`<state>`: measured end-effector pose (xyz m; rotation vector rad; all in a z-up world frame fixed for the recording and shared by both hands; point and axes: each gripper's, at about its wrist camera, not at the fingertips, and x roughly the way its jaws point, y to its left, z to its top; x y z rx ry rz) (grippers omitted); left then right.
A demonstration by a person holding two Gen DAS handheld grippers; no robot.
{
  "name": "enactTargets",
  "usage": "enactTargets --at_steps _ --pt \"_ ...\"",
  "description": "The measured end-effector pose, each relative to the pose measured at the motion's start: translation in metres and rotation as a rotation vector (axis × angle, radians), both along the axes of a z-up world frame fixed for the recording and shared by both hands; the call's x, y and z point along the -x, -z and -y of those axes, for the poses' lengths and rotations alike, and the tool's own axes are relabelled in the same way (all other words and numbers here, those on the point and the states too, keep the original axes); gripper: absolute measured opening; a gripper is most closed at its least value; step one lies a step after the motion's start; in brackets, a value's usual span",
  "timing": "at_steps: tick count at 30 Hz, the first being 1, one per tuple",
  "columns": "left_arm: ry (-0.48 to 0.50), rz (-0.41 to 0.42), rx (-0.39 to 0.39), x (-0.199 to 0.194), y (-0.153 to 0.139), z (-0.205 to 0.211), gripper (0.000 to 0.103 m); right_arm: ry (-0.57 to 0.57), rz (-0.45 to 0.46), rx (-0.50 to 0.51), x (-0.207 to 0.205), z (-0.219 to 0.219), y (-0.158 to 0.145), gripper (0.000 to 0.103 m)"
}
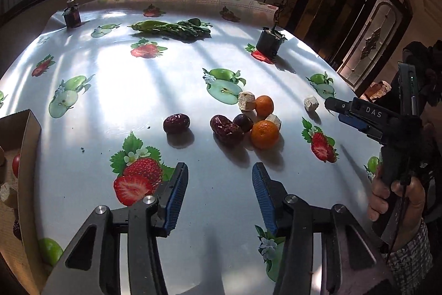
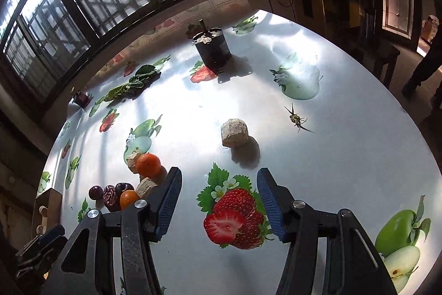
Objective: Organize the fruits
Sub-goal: 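Withdraw both tools from the box back toward the fruit pile, then grasp a beige cake block with the right tool while the left tool grasps a mandarin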
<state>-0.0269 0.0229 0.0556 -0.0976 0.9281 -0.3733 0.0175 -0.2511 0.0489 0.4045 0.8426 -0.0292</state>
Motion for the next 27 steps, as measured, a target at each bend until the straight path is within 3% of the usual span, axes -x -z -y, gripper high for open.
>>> enactTargets --at_steps 10,13,14,15,20,22,27 --pt "0.109 0.018 -0.017 -0.011 0.007 0.034 0.041 0.006 -0.061 0.11 -0.054 -0.003 0.029 0.06" --pt "0.173 0.048 -0.034 -0.015 0.006 0.054 0.041 -0.005 -0.039 0.123 -0.054 -0.006 0.032 0.045" --pt "0.201 0.063 -0.045 -0.019 0.006 0.062 0.041 -0.015 -0.037 0.114 -0.054 -0.006 0.033 0.033" --pt "0.225 0.076 -0.059 -0.022 0.006 0.069 0.041 -0.015 -0.03 0.108 -0.054 -0.005 0.033 0.031" --pt "0.315 0.087 -0.141 -0.041 0.021 0.097 0.041 -0.012 -0.014 0.053 -0.048 0.003 0.034 0.031" --pt "0.339 0.137 -0.18 -0.041 0.023 0.102 0.041 -0.015 -0.012 0.039 -0.047 0.005 0.034 0.031" --pt "0.355 0.149 -0.229 -0.041 0.024 0.105 0.041 -0.023 -0.015 0.018 -0.044 0.005 0.034 0.031"
